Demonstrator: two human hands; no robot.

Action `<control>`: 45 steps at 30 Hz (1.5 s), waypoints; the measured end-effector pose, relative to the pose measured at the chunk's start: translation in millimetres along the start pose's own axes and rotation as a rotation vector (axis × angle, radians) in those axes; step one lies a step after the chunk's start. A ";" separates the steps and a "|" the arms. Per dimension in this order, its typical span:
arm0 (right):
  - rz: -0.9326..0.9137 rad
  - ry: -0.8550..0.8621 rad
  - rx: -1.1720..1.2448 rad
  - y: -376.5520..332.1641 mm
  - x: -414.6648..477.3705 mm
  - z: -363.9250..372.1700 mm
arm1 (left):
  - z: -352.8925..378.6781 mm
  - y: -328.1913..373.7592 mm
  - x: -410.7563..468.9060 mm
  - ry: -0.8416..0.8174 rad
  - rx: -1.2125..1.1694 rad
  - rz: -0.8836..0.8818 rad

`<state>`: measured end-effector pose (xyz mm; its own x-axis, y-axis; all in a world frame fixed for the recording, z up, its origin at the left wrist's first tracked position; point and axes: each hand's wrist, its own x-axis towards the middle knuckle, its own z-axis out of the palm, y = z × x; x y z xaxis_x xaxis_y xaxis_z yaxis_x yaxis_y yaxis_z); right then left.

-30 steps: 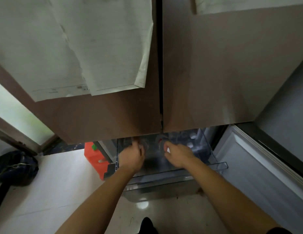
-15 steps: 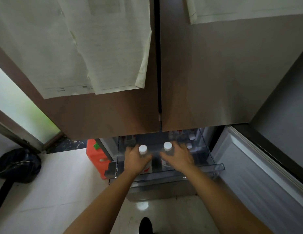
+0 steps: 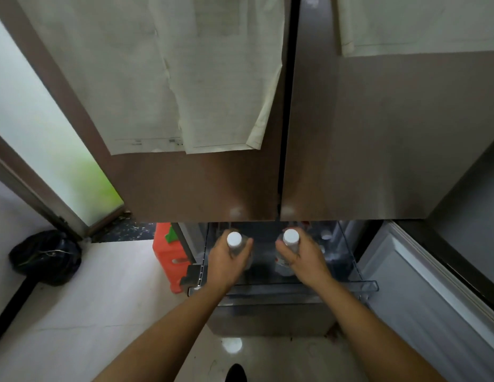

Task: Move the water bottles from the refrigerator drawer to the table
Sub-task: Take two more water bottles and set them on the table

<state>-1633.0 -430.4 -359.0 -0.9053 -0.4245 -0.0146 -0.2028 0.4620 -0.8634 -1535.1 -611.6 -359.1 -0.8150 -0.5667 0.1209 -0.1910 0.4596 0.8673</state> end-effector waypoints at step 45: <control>-0.898 -1.093 0.374 -395.5 -810.8 524.6 | -604.7 -87.2 -915.7 1.913 0.266 -0.673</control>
<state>-623.0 -677.4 -270.3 0.2335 -0.9000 0.3680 -0.2729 -0.4239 -0.8636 -441.3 -546.3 -253.5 0.8637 -0.4196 0.2792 -0.3569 -0.1183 0.9266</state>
